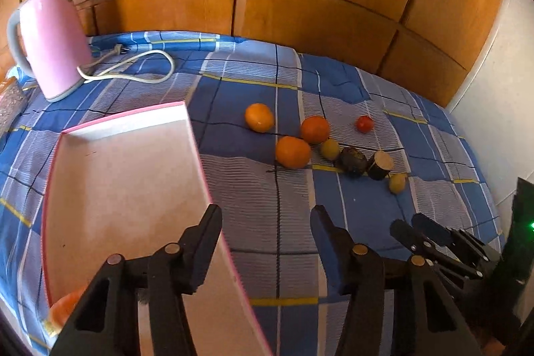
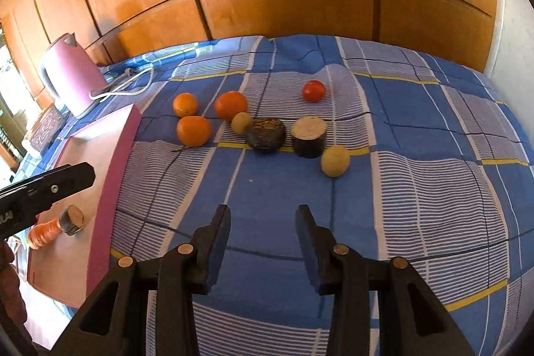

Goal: Organize fruits
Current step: 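Move the left tool to a large orange while the right tool approaches a yellow ball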

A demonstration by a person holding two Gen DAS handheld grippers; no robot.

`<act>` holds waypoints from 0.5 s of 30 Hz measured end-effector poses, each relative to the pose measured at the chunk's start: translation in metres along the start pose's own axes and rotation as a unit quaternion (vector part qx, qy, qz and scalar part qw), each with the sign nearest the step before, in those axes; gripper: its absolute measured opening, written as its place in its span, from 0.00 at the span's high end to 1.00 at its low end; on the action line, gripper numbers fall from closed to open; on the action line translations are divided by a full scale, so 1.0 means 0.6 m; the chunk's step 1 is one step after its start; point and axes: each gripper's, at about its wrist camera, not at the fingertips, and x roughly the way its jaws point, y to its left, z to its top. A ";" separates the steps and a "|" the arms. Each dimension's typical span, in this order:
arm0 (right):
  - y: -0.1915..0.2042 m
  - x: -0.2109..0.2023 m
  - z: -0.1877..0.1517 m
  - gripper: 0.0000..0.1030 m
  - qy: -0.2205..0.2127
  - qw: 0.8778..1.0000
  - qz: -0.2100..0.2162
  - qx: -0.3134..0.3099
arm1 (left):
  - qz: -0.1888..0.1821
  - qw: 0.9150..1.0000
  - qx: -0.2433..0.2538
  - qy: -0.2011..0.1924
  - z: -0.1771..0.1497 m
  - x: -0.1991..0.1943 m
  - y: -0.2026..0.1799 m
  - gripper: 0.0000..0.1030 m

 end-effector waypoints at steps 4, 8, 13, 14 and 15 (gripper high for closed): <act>-0.018 0.004 0.003 0.61 0.001 1.000 -0.007 0.012 | -0.002 1.000 -0.003 0.013 0.017 0.028 -0.004 0.44; -0.031 0.012 0.005 0.61 0.006 1.000 -0.011 0.021 | -0.002 1.000 -0.004 0.022 0.033 0.055 -0.009 0.41; -0.042 0.017 0.013 0.61 0.005 1.000 -0.016 0.022 | -0.006 1.000 -0.004 0.024 0.051 0.078 -0.017 0.33; -0.046 0.017 0.014 0.61 0.004 1.000 -0.017 0.023 | -0.005 1.000 -0.004 0.025 0.055 0.084 -0.018 0.33; -0.050 0.017 0.016 0.61 0.003 1.000 -0.019 0.024 | -0.005 1.000 -0.004 0.027 0.057 0.089 -0.018 0.33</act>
